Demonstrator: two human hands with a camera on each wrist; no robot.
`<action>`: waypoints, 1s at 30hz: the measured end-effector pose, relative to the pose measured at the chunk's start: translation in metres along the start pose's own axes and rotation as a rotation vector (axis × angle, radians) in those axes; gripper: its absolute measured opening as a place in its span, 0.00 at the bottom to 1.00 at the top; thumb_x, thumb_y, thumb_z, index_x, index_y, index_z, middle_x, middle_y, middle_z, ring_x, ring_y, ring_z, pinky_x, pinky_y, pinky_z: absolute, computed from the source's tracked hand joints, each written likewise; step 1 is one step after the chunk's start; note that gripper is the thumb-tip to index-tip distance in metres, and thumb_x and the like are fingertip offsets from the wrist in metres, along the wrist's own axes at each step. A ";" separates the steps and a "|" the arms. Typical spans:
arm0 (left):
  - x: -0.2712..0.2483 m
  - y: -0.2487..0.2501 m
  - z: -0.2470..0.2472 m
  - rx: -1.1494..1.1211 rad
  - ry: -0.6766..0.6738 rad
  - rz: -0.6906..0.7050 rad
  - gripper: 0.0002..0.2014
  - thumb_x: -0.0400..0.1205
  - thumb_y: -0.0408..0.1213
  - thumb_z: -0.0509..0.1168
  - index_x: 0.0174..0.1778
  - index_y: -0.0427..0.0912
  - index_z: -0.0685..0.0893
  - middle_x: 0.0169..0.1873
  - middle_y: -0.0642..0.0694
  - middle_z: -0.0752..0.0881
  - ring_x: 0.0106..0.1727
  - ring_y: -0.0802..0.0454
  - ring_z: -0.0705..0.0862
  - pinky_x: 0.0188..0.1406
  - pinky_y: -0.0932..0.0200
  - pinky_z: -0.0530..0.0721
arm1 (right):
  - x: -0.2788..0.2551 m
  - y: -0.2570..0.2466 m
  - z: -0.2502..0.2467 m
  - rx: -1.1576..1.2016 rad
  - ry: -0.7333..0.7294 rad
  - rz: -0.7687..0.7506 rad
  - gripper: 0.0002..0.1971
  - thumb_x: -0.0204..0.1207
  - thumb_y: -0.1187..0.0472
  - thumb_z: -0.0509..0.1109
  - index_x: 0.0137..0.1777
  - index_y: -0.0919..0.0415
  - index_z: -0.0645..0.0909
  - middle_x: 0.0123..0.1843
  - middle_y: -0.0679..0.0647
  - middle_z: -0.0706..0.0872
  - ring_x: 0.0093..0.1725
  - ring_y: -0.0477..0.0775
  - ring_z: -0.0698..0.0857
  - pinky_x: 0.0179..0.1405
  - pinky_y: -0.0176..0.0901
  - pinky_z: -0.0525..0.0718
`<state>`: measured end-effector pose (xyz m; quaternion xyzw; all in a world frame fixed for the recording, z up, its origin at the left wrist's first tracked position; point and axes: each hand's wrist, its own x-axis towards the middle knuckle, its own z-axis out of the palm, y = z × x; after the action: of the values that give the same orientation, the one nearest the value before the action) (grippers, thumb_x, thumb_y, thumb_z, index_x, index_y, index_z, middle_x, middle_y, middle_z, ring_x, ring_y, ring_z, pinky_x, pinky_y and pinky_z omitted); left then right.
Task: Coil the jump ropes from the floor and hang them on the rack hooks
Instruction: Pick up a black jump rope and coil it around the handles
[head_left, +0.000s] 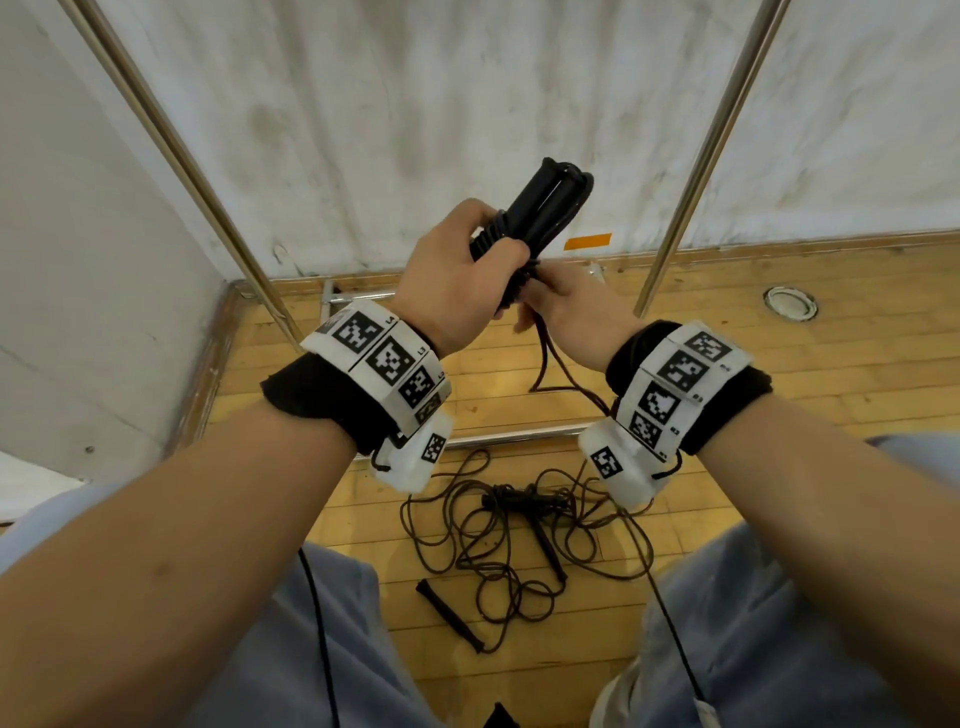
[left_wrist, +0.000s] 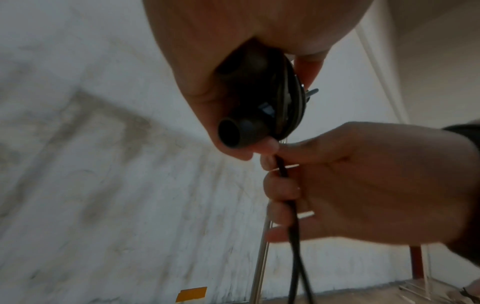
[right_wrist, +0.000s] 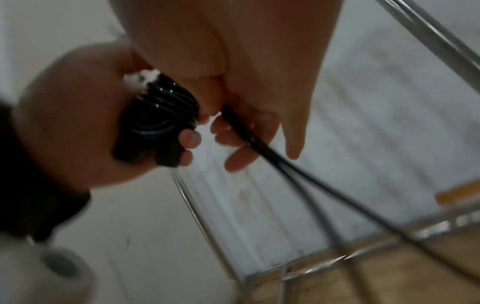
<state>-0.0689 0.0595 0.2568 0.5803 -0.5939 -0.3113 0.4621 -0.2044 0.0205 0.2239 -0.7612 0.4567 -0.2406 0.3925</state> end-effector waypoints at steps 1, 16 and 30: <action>0.002 0.002 -0.001 -0.012 0.023 -0.001 0.06 0.79 0.37 0.62 0.51 0.44 0.77 0.32 0.45 0.87 0.25 0.47 0.84 0.20 0.59 0.79 | 0.000 -0.002 0.003 0.161 -0.041 0.017 0.11 0.85 0.59 0.55 0.45 0.58 0.77 0.32 0.49 0.77 0.33 0.53 0.78 0.39 0.47 0.76; 0.010 0.004 -0.012 -0.072 0.042 -0.070 0.05 0.77 0.38 0.64 0.42 0.54 0.81 0.25 0.48 0.84 0.22 0.47 0.84 0.17 0.56 0.82 | 0.004 0.006 -0.004 0.110 0.157 -0.027 0.15 0.85 0.56 0.54 0.38 0.47 0.76 0.27 0.46 0.70 0.21 0.40 0.67 0.26 0.38 0.66; 0.015 -0.018 -0.019 0.078 0.079 -0.060 0.05 0.78 0.45 0.66 0.47 0.55 0.78 0.28 0.52 0.87 0.25 0.49 0.85 0.24 0.53 0.86 | -0.004 0.005 -0.008 -0.141 0.144 -0.065 0.17 0.85 0.53 0.54 0.36 0.52 0.77 0.27 0.47 0.71 0.28 0.47 0.71 0.25 0.29 0.68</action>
<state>-0.0431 0.0455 0.2509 0.6272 -0.5692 -0.2784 0.4529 -0.2142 0.0194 0.2243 -0.7822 0.4744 -0.2745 0.2961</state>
